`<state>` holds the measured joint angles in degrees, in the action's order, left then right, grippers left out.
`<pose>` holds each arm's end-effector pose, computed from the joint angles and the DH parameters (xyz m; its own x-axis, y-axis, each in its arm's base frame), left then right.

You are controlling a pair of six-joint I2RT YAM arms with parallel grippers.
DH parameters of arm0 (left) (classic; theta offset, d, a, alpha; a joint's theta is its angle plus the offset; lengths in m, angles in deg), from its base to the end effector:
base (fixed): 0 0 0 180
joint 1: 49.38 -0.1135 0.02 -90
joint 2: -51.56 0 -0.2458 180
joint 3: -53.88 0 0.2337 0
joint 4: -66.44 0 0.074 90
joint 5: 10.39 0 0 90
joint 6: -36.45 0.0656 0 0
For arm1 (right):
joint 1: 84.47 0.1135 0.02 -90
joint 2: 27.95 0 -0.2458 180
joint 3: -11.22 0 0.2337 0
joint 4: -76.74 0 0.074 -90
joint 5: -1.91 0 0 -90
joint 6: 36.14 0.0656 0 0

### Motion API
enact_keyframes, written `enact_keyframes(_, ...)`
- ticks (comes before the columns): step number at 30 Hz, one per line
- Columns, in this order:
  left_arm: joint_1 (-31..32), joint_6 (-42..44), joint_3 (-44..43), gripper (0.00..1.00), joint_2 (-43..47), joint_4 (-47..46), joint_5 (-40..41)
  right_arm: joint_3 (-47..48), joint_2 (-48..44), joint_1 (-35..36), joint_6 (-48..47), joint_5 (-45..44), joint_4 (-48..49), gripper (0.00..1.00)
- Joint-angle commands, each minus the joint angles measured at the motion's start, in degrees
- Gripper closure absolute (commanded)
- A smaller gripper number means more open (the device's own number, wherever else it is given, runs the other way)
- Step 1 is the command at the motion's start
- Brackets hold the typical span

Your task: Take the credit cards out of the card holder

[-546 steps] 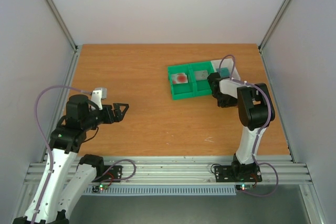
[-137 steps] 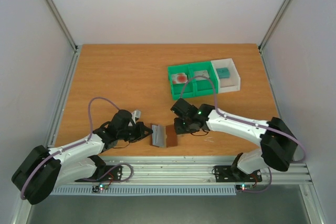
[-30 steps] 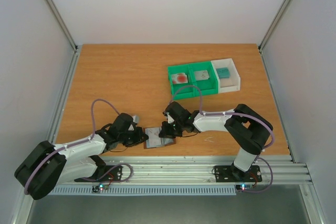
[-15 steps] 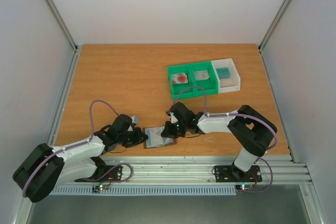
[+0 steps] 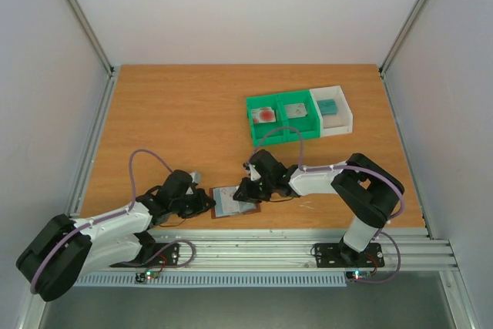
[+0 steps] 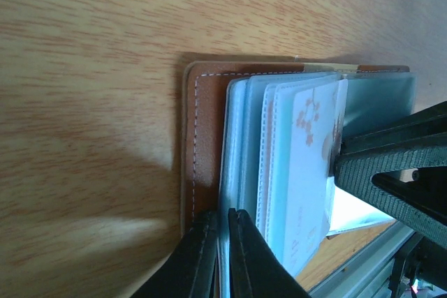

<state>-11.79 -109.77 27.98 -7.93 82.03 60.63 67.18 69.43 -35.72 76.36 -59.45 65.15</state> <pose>0.1287 -0.1260 0.0930 -0.9529 -0.2583 -0.1589 -0.0840 0.7282 -0.6802 0.1781 0.2508 0.0976 -0.8118 -0.4163 -0.4094 -0.5838 0.5641 0.5839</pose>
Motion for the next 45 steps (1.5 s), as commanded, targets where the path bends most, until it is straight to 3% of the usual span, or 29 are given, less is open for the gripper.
enact_keyframes(1, 0.1, -0.3, 1.0, 0.91, -0.4, 0.4, 1.2, 0.5, 2.0, -0.4, 0.5, 0.3, 0.6, 0.84)
enact_keyframes(4, 0.0, -0.4, 0.9, 0.91, -0.4, 0.3, 1.3, 0.6, 2.5, -0.4, 0.6, 0.4, 0.8, 0.85)
enact_keyframes(11, 0.1, -0.3, 0.9, 0.91, -0.5, 1.5, 2.0, -0.5, -0.2, -0.7, 0.5, -1.3, 0.3, 0.99)
enact_keyframes(35, 0.1, 0.1, -0.5, 0.91, -2.2, 2.5, 3.4, 0.9, -9.9, -5.4, -7.9, -2.9, -14.0, 0.99)
enact_keyframes(41, 0.1, -0.3, -2.7, 0.82, -0.5, 4.2, 1.6, 1.5, -12.9, -5.4, -8.7, -2.8, -15.9, 0.99)
enact_keyframes(45, 0.1, -0.9, -4.3, 0.7, 3.5, 6.4, 0.7, 1.6, -15.0, -5.4, -8.5, -2.2, -16.0, 0.99)
